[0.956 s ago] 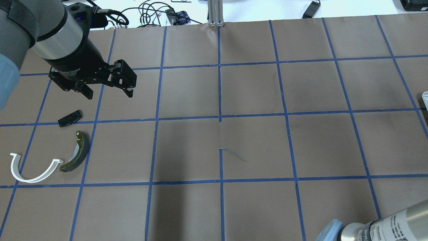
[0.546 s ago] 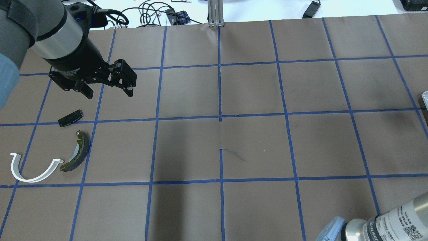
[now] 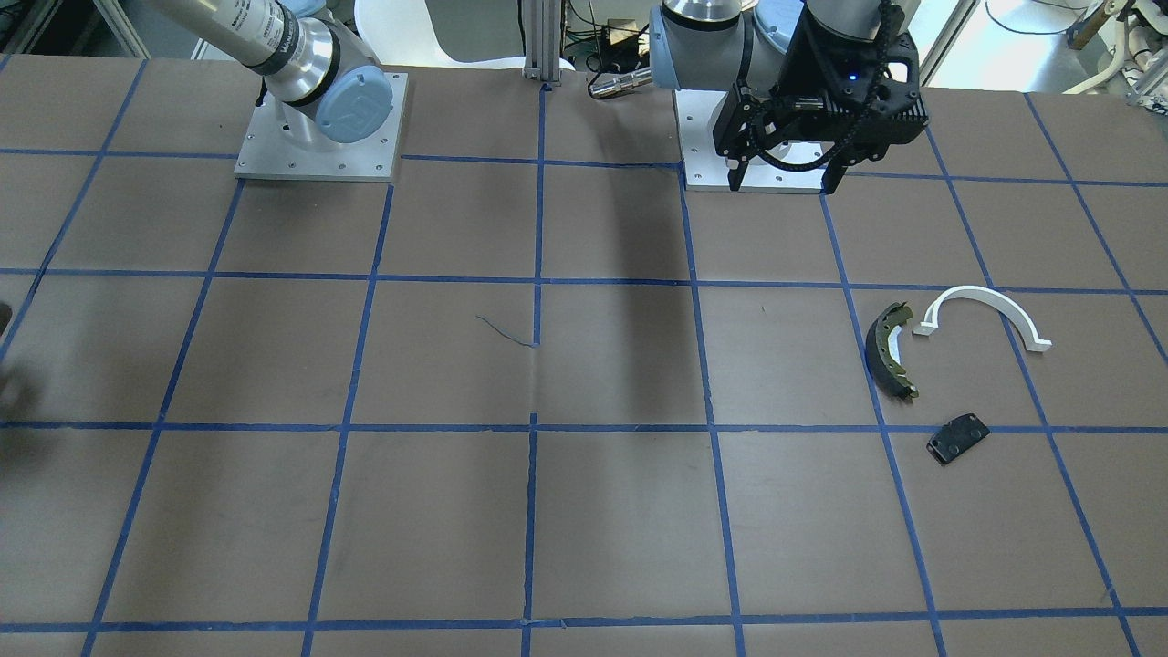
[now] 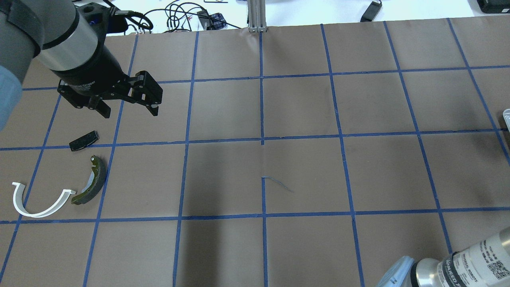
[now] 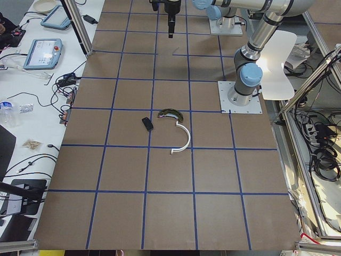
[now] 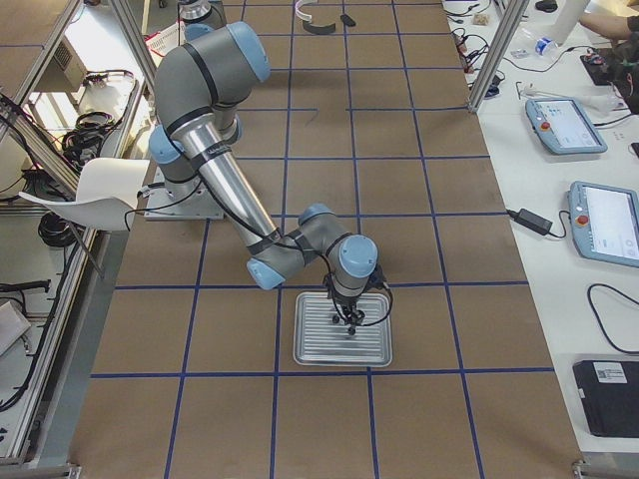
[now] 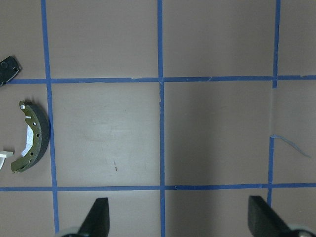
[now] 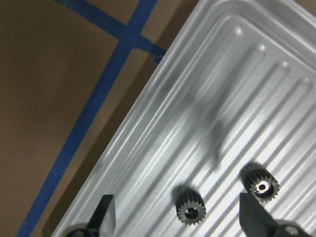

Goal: Place bearing gear from tray to pile

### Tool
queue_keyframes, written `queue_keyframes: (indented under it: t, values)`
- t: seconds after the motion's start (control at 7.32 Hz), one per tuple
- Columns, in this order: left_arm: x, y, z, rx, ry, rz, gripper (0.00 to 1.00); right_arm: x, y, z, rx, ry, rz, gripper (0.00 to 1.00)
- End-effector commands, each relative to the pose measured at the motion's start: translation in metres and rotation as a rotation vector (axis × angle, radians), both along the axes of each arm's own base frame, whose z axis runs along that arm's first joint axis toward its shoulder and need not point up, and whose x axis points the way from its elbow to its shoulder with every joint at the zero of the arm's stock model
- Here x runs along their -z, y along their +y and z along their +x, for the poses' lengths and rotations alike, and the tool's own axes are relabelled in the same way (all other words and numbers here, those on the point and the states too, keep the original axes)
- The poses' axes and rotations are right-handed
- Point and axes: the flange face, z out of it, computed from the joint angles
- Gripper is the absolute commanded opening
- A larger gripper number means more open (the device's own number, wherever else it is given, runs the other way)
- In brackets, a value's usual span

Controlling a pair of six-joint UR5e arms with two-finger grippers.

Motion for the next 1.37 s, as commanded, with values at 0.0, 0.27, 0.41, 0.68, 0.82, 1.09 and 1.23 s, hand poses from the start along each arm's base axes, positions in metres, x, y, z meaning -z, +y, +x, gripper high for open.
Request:
queue_keyframes:
  t: [0.0, 0.27, 0.41, 0.68, 0.82, 1.09, 1.23]
  values:
    - [0.001, 0.000, 0.000, -0.001, 0.001, 0.001, 1.00, 0.002, 0.002, -0.002, -0.001, 0.000, 0.004, 0.84]
    - [0.001, 0.000, 0.000, 0.000, 0.000, 0.001, 1.00, 0.009, 0.006, -0.006, 0.009, -0.006, 0.013, 0.81]
    - [0.001, 0.000, 0.000, 0.000, 0.000, 0.001, 1.00, 0.013, 0.005, -0.008, 0.009, -0.011, 0.014, 0.81]
    - [0.001, 0.000, 0.000, 0.000, 0.000, 0.001, 1.00, 0.014, 0.005, -0.009, 0.009, -0.012, 0.015, 0.81]
    - [0.001, 0.000, 0.000, 0.000, 0.000, 0.001, 1.00, 0.016, 0.005, -0.008, 0.009, -0.014, 0.018, 0.77]
    - [0.001, 0.000, 0.000, 0.000, 0.000, 0.001, 1.00, 0.016, 0.005, -0.008, 0.009, -0.013, 0.022, 0.43]
    - [0.001, 0.000, 0.000, 0.000, 0.000, 0.001, 1.00, 0.017, 0.006, -0.008, 0.011, -0.014, 0.025, 0.28]
